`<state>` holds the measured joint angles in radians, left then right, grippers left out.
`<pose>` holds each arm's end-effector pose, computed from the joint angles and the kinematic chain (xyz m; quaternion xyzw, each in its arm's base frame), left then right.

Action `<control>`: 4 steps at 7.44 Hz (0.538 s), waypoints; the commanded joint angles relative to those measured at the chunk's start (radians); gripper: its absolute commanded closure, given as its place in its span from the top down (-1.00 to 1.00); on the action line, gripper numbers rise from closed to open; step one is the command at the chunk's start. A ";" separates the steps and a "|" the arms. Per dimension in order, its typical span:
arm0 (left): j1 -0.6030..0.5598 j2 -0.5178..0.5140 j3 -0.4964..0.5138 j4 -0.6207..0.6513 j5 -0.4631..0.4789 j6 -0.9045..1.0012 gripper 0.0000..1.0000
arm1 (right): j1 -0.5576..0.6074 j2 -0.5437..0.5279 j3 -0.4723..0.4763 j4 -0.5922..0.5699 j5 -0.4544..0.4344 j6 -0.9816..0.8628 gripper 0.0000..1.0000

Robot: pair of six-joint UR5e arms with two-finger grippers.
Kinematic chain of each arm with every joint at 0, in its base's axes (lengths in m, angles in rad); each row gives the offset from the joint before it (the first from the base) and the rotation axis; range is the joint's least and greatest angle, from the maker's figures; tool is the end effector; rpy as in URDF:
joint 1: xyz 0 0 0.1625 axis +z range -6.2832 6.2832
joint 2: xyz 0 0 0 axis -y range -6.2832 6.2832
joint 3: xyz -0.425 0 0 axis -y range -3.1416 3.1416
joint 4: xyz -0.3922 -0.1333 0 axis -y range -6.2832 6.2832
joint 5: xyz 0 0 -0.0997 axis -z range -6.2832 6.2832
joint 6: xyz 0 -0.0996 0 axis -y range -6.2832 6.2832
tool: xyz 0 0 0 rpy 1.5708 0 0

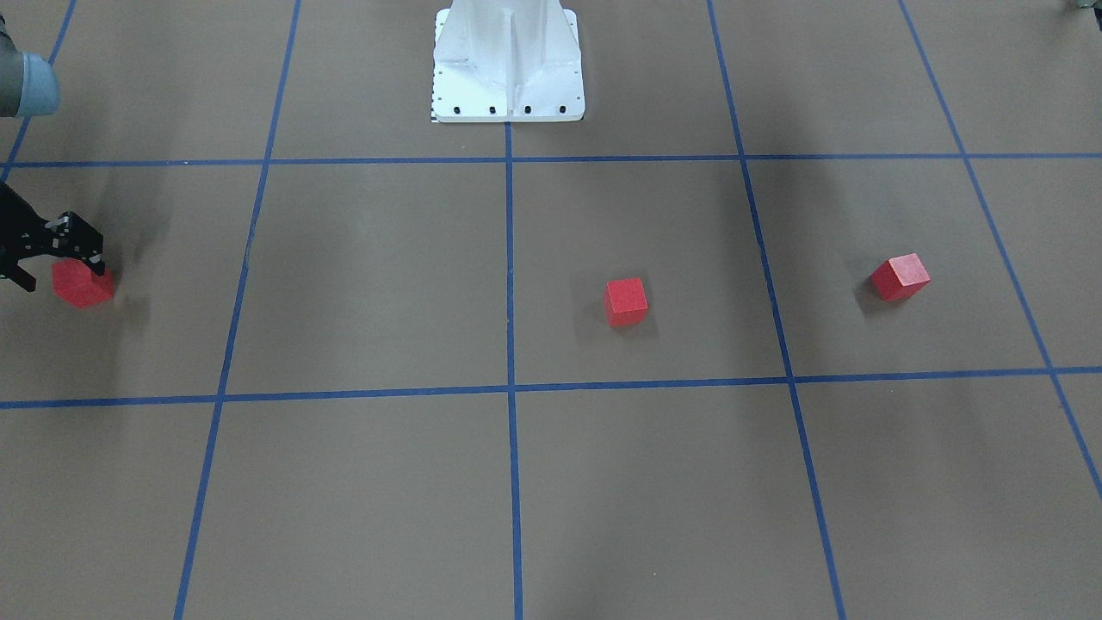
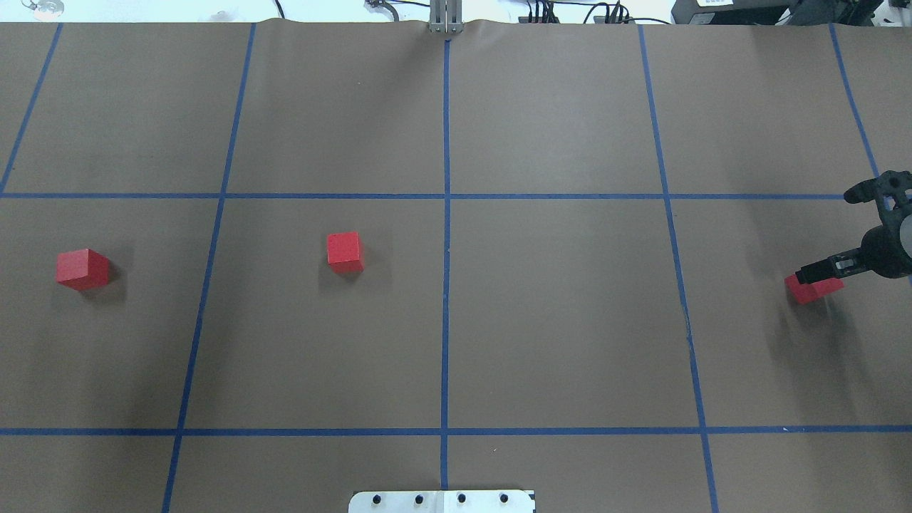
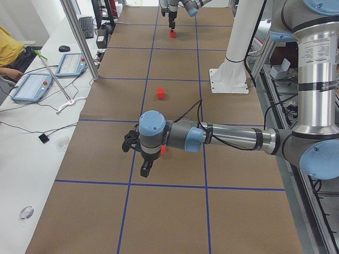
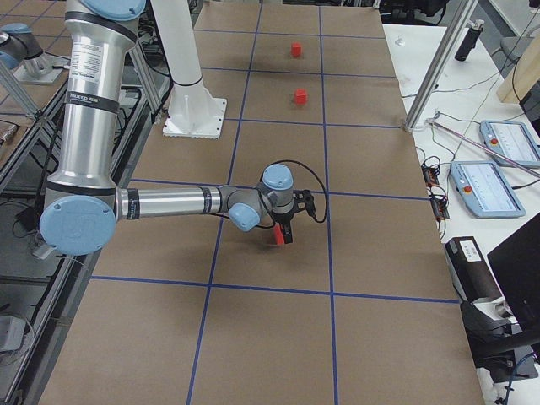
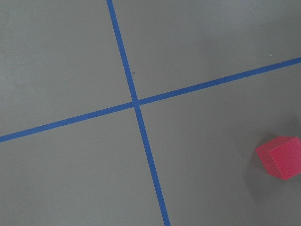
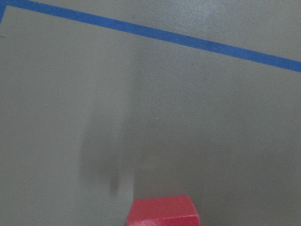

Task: Form red blocks into L shape at center
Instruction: 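Reach the right gripper down and grasp the red cube nearest it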

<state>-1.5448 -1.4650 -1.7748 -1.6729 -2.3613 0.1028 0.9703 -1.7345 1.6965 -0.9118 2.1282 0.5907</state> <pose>-0.0506 -0.4585 0.5955 0.1069 0.3793 0.0975 0.9139 -0.1894 -0.4192 0.6075 0.0962 -0.3816 -0.0885 0.9150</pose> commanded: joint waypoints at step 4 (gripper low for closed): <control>0.000 0.002 0.000 0.001 -0.001 0.000 1.00 | -0.028 -0.008 -0.005 -0.007 -0.002 -0.003 -0.19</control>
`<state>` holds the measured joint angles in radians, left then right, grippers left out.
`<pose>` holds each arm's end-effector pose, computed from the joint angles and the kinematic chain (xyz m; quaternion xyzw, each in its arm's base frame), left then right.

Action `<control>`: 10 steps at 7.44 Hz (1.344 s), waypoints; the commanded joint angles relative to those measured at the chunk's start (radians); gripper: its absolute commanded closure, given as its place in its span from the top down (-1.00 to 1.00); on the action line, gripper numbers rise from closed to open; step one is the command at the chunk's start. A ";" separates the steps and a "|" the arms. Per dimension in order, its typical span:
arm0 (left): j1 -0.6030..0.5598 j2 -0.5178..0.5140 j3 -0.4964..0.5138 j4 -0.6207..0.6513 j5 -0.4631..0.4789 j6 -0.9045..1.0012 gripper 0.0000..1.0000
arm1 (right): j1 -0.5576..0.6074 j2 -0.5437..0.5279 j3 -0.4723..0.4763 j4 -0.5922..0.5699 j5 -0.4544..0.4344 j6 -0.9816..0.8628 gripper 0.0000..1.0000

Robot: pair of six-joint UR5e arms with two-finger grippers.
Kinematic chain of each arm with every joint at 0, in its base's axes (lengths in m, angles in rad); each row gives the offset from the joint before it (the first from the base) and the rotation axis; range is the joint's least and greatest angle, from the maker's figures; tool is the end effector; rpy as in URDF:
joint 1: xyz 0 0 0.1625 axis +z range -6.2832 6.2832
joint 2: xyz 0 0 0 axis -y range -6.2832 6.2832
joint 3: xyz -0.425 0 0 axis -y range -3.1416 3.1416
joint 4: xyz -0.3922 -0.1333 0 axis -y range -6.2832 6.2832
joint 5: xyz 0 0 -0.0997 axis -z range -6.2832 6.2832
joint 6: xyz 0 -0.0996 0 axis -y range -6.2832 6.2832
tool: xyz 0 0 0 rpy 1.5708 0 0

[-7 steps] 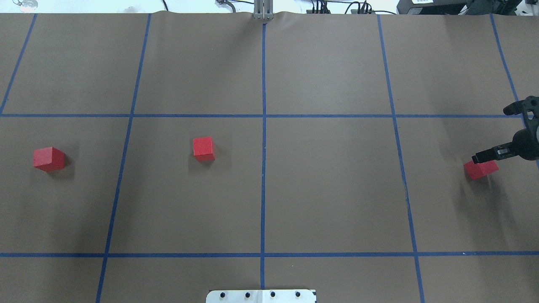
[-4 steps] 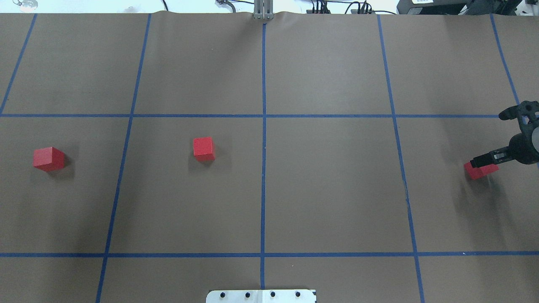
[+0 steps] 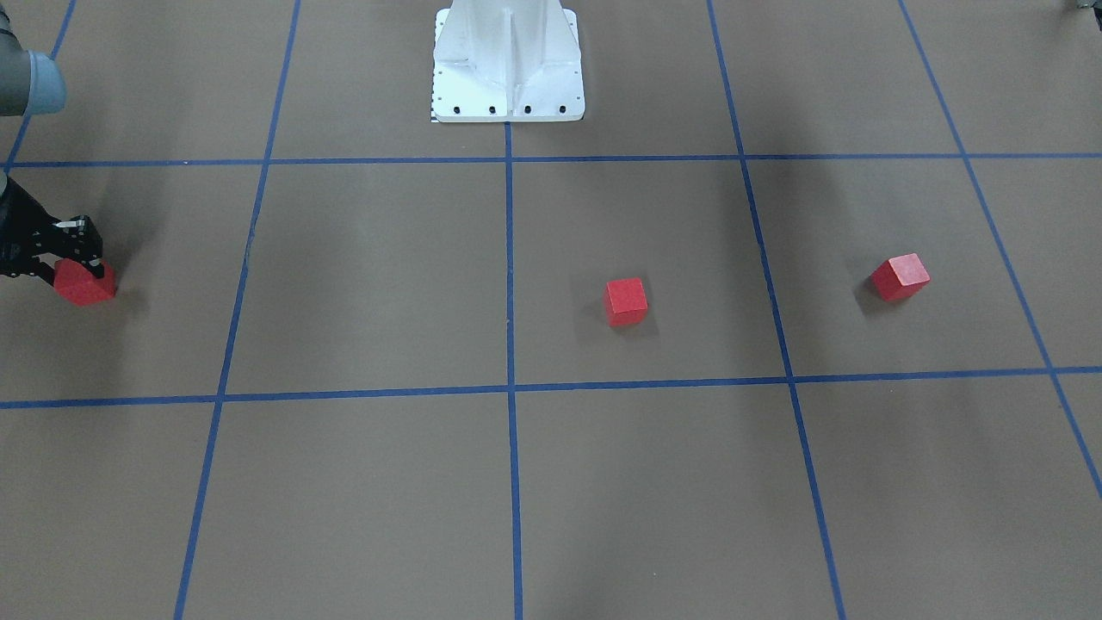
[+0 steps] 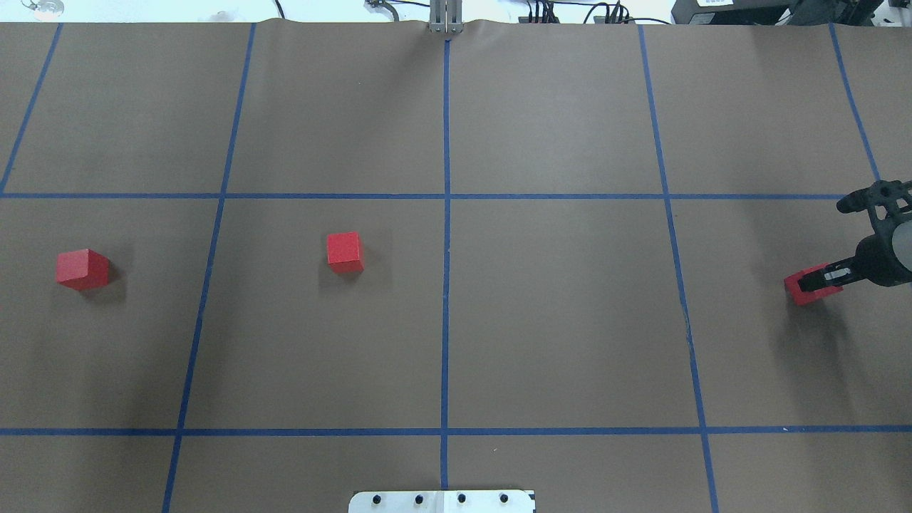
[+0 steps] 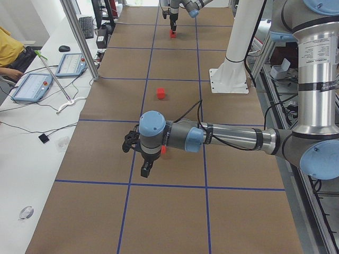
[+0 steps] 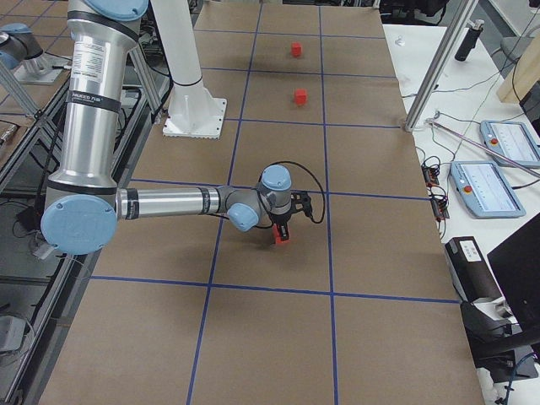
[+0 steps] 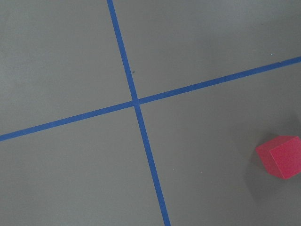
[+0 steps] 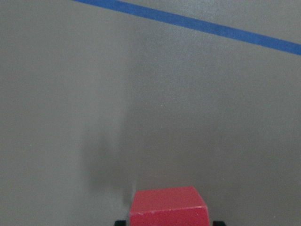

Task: Form red blocks into L shape at center
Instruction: 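Carry the red cube with the right gripper to the grid center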

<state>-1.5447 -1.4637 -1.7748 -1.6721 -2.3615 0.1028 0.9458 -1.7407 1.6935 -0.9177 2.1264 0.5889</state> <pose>-0.0506 -0.4579 0.5962 0.1059 0.3795 0.0972 0.9140 -0.1978 -0.4122 0.6127 0.0864 -0.3786 -0.0984 0.9162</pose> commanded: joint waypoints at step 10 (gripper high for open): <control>0.002 -0.003 -0.005 -0.001 -0.001 0.000 1.00 | -0.289 0.740 0.102 -0.731 -0.123 0.532 -0.85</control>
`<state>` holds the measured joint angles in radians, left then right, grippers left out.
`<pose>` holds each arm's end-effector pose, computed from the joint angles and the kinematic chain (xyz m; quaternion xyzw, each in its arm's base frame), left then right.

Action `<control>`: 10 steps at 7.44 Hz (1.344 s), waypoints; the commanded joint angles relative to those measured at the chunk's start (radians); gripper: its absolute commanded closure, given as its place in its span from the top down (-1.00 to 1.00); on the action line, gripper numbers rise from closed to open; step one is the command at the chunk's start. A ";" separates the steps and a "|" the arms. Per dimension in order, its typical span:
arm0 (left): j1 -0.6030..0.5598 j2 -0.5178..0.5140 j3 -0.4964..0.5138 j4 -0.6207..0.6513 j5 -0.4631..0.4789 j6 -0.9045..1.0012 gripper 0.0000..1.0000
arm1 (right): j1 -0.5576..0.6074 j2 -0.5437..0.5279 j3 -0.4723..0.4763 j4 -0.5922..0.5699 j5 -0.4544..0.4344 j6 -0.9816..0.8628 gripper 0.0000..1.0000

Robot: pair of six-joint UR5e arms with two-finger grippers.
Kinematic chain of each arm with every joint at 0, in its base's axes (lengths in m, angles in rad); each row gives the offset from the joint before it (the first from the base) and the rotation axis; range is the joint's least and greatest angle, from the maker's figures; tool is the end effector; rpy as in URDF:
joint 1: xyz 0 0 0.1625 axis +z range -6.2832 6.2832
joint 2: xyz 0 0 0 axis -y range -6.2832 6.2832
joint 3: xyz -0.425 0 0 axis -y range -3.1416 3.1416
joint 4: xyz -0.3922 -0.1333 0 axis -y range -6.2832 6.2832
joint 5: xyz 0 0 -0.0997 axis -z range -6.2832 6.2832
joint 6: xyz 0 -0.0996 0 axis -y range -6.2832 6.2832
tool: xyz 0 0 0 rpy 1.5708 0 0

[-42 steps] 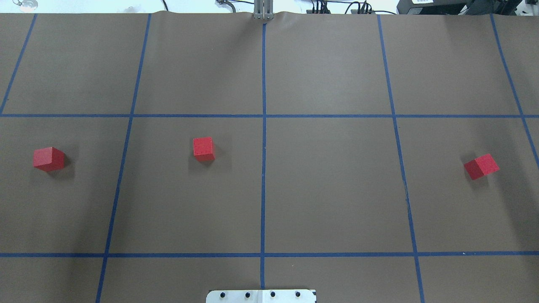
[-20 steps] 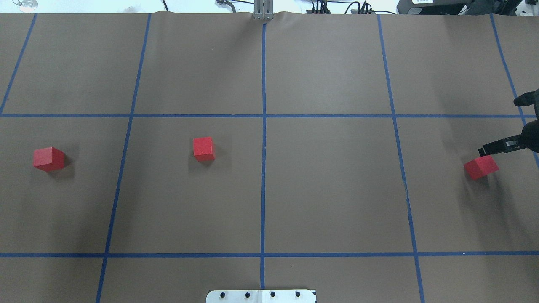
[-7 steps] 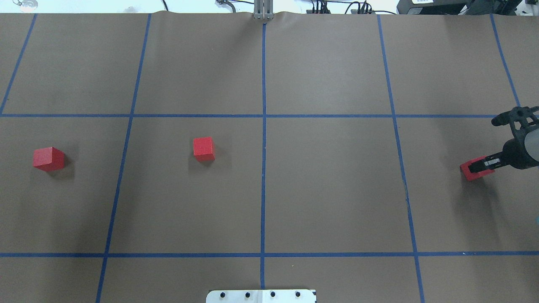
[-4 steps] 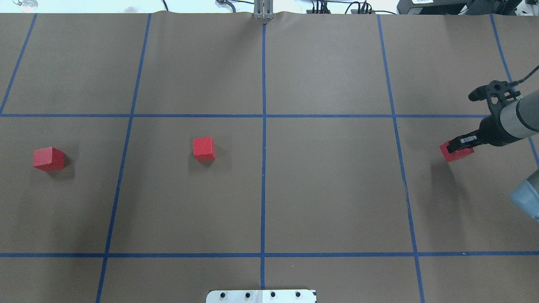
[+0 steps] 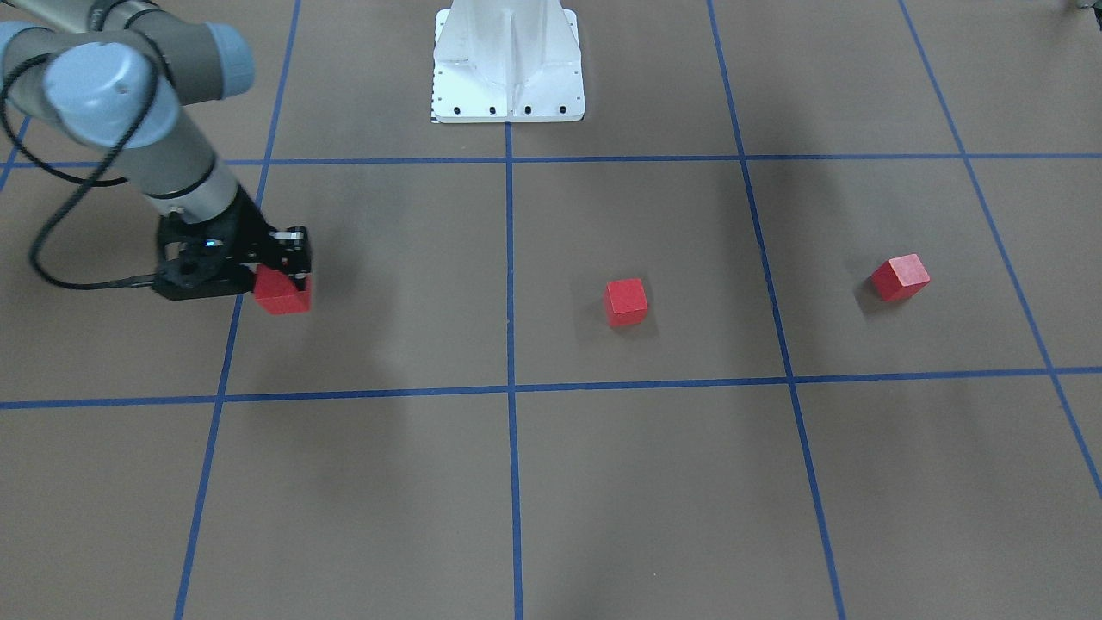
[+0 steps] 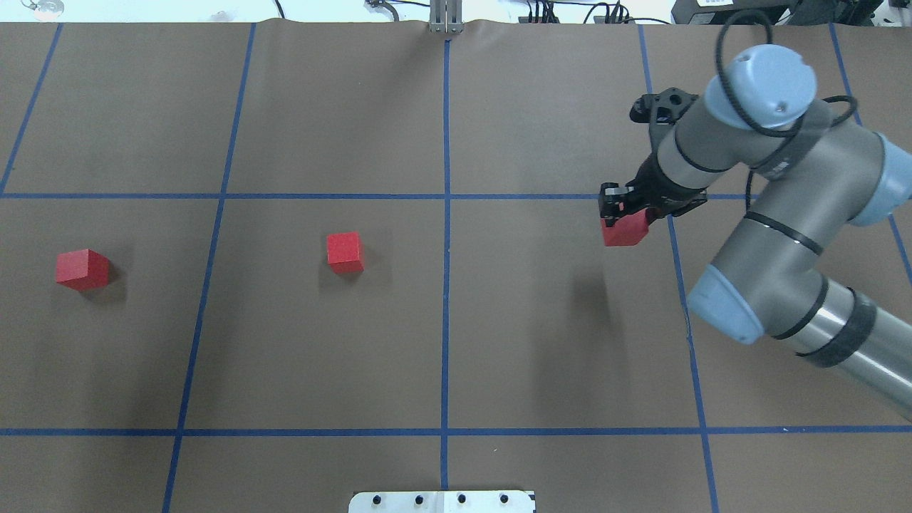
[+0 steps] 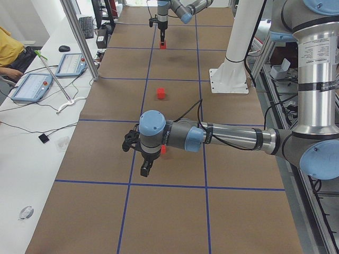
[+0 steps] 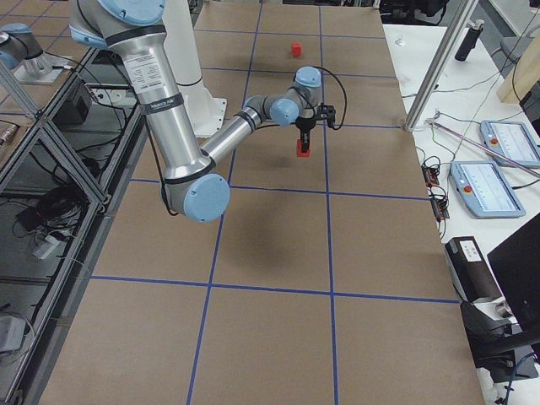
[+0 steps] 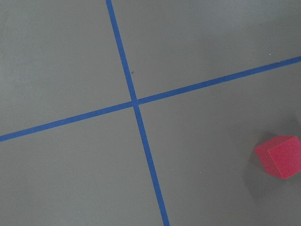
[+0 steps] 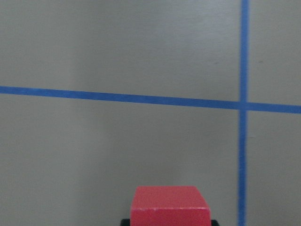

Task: Form red blocks into L shape at center
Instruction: 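Carry the red cube with the right gripper to the grid center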

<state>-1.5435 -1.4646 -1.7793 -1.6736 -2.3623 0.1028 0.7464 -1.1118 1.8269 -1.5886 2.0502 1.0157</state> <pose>-0.0499 -0.4585 0.5933 0.1089 0.3796 0.0990 0.9134 -0.3941 -0.4835 0.2901 0.0235 -0.3992 0.0065 0.9165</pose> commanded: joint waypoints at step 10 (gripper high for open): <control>0.000 0.000 0.006 0.002 0.002 0.000 1.00 | -0.335 0.349 -0.304 0.032 -0.262 0.326 -0.32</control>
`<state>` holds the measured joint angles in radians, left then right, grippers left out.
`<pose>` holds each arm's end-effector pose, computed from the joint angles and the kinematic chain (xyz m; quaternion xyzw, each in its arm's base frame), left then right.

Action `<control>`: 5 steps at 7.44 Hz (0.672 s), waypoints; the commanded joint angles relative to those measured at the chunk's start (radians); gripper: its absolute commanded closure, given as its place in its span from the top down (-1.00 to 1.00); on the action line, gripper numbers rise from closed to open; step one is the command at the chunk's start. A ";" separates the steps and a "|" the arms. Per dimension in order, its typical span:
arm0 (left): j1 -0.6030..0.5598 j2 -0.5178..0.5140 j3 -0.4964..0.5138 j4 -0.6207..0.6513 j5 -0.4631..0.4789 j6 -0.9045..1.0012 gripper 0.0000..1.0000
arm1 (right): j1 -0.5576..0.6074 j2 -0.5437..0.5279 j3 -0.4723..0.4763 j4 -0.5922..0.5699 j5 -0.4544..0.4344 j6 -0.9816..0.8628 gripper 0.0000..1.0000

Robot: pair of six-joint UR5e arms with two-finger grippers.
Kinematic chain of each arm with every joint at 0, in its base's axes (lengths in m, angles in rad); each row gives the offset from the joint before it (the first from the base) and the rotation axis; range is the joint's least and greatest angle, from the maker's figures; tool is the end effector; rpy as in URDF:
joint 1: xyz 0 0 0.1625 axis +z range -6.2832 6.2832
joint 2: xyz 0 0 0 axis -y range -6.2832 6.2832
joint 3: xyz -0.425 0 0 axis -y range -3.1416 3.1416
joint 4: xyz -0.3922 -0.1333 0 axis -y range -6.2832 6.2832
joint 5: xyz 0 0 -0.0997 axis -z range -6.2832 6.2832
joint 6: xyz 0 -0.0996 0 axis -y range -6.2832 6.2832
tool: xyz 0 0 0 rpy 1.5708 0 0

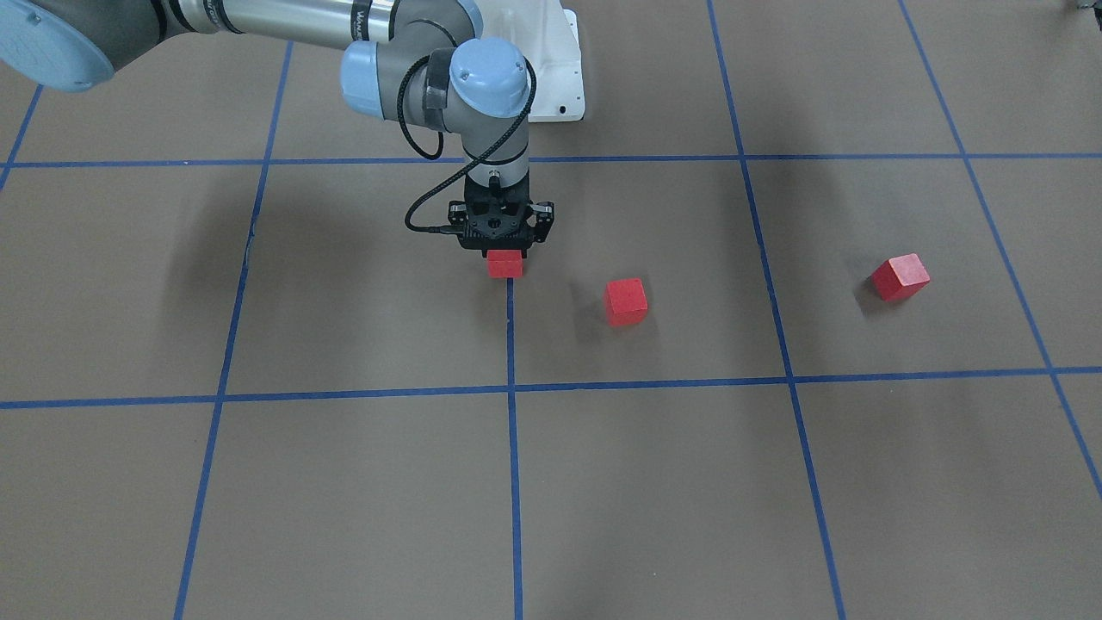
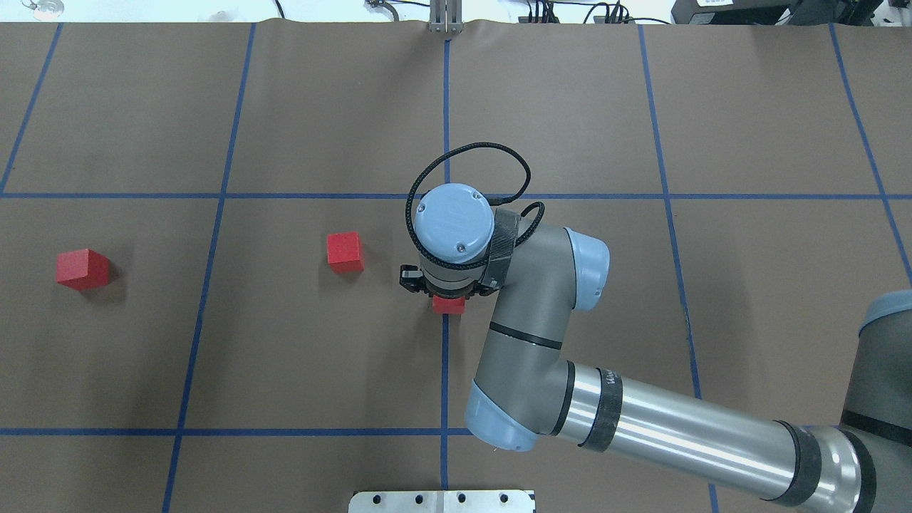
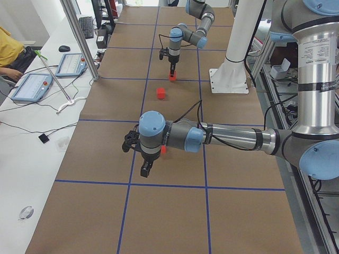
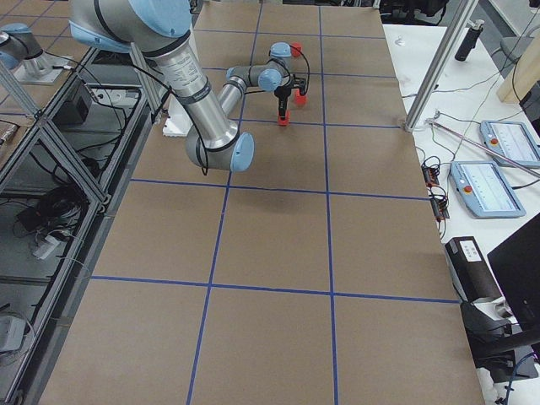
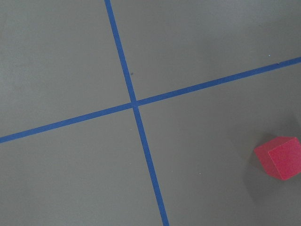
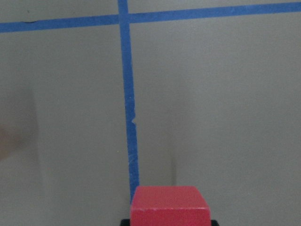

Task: Form red blocks into L shape at center
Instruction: 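Lower the cube onto the center line and open the right gripper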

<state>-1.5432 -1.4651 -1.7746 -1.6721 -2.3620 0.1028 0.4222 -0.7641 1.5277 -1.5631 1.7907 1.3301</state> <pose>-0.0498 -0.4586 0.5956 0.1062 0.3797 0.0981 0.9137 -0.6196 -0.4007 0.1855 0.0255 -0.3866 0.0424 0.9209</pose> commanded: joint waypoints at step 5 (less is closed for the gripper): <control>0.000 0.009 0.000 0.000 0.000 0.000 1.00 | -0.025 0.000 -0.006 0.005 -0.005 0.012 0.45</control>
<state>-1.5432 -1.4575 -1.7735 -1.6716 -2.3619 0.1028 0.3983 -0.7626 1.5223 -1.5585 1.7868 1.3422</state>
